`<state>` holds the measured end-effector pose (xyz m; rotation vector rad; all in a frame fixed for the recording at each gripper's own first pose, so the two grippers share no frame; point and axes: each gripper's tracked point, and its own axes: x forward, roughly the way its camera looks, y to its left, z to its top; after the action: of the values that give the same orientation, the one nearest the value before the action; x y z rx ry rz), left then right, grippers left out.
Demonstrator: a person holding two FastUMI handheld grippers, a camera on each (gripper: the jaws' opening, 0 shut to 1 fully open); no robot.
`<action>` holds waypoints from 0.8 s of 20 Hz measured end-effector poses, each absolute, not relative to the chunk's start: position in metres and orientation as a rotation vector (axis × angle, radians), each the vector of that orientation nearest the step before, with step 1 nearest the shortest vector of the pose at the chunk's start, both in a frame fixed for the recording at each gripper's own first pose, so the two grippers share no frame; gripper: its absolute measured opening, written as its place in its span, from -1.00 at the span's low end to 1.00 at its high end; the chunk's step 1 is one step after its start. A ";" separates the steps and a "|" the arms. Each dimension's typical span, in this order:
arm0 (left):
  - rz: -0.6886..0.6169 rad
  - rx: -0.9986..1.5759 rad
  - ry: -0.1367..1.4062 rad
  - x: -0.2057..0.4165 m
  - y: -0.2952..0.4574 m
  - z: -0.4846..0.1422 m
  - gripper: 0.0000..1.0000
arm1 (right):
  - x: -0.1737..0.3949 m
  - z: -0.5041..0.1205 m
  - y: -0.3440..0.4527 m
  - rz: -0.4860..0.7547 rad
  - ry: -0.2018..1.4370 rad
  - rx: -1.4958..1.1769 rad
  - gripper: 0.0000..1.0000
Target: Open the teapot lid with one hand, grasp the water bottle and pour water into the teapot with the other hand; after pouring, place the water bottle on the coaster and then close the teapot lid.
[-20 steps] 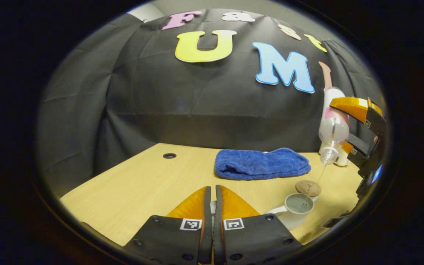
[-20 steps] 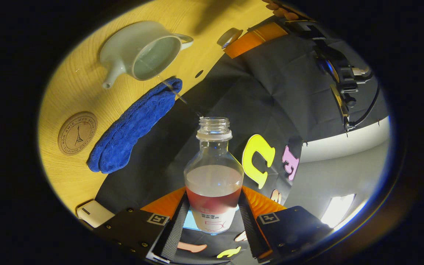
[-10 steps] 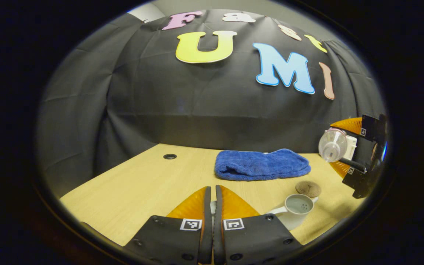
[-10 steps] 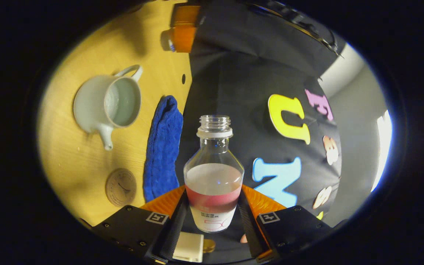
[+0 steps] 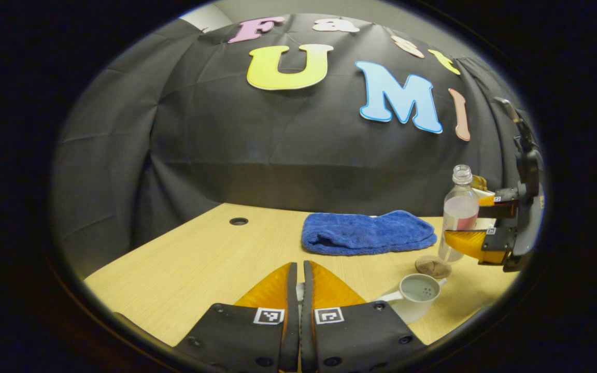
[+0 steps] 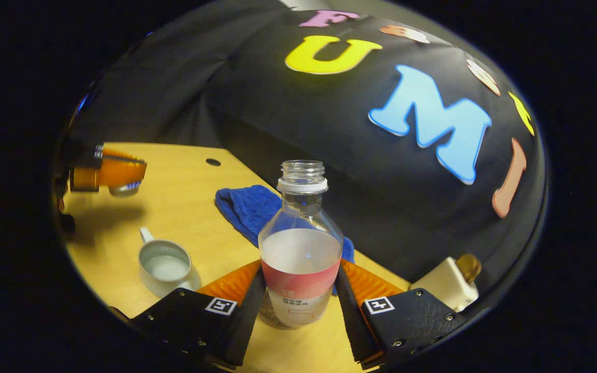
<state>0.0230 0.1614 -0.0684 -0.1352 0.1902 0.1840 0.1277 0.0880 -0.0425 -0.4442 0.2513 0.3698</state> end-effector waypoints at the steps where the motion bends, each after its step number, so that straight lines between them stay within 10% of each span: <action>1: 0.183 -0.135 0.190 0.023 0.161 -0.068 -0.84 | 0.132 -0.043 0.086 0.369 0.270 -0.373 0.48; 16: 0.181 -0.123 0.199 0.025 0.159 -0.071 -0.84 | 0.151 -0.063 0.068 0.316 0.322 -0.128 0.49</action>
<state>0.0252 0.1589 -0.0706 -0.1231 0.1994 0.1806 0.1506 0.0679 -0.0628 -0.1285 0.3220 0.3158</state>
